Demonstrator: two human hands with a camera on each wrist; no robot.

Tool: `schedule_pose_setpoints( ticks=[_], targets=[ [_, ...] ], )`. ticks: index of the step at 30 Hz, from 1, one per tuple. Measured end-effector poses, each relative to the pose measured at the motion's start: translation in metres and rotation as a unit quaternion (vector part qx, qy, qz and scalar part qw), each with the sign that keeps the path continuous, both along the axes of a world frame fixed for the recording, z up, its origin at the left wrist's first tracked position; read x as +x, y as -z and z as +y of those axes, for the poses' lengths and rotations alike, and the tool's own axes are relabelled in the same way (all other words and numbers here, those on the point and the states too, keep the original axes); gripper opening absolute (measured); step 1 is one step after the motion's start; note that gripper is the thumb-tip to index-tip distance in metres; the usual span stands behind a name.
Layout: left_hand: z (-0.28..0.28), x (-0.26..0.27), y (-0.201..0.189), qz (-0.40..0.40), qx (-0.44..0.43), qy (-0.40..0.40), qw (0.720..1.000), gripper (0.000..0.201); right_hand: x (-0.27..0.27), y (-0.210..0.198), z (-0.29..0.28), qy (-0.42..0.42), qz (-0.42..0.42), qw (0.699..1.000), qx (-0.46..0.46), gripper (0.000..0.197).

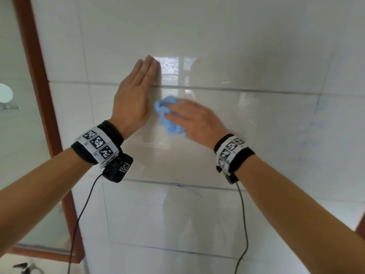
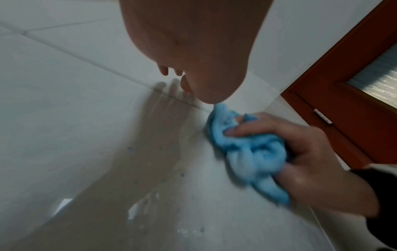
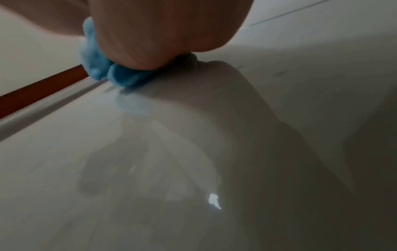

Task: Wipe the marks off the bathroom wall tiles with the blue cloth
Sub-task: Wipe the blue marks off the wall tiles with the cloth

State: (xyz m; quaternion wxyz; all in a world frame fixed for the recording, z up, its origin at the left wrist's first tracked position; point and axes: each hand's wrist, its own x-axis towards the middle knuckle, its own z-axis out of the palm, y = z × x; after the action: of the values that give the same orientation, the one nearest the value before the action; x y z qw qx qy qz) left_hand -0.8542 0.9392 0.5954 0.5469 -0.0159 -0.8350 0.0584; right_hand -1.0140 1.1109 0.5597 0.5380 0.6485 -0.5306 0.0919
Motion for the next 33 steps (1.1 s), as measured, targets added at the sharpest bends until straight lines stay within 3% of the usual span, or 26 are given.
schedule_pose_setpoints(
  ticks=[2,7,11,15,18,21,23,28,33],
  targets=[
    [0.000,-0.006,-0.003,0.022,0.001,0.011,1.000,0.081,-0.007,-0.032,0.017,-0.014,-0.068,0.993,-0.093,0.055],
    [0.005,-0.015,-0.008,0.028,0.023,0.014,0.999,0.083,0.005,-0.100,0.033,0.013,-0.154,0.957,-0.246,0.037],
    [0.003,-0.019,-0.005,0.029,0.019,0.013,0.999,0.082,0.013,-0.077,0.010,-0.010,-0.184,0.945,-0.270,0.041],
    [-0.001,-0.022,-0.003,0.022,0.008,0.012,1.000,0.072,0.012,-0.003,-0.003,-0.013,-0.109,0.988,-0.105,0.066],
    [0.004,-0.023,0.000,0.003,0.003,0.007,1.000,0.072,0.006,0.027,0.007,-0.009,-0.017,0.999,-0.047,0.046],
    [0.017,-0.029,0.003,0.007,-0.019,0.032,0.999,0.070,0.001,0.020,0.024,0.005,0.031,0.999,-0.014,0.040],
    [0.026,-0.031,0.003,0.013,-0.029,0.049,0.998,0.074,-0.013,0.006,0.038,-0.001,0.009,0.999,-0.031,0.040],
    [0.041,-0.037,0.014,0.013,-0.041,0.058,0.997,0.079,-0.043,-0.040,0.104,0.034,-0.045,0.979,-0.197,0.029],
    [0.066,-0.048,0.023,0.011,-0.040,0.073,0.996,0.078,-0.044,-0.017,0.107,0.030,-0.128,0.948,-0.290,0.034]
  ],
)
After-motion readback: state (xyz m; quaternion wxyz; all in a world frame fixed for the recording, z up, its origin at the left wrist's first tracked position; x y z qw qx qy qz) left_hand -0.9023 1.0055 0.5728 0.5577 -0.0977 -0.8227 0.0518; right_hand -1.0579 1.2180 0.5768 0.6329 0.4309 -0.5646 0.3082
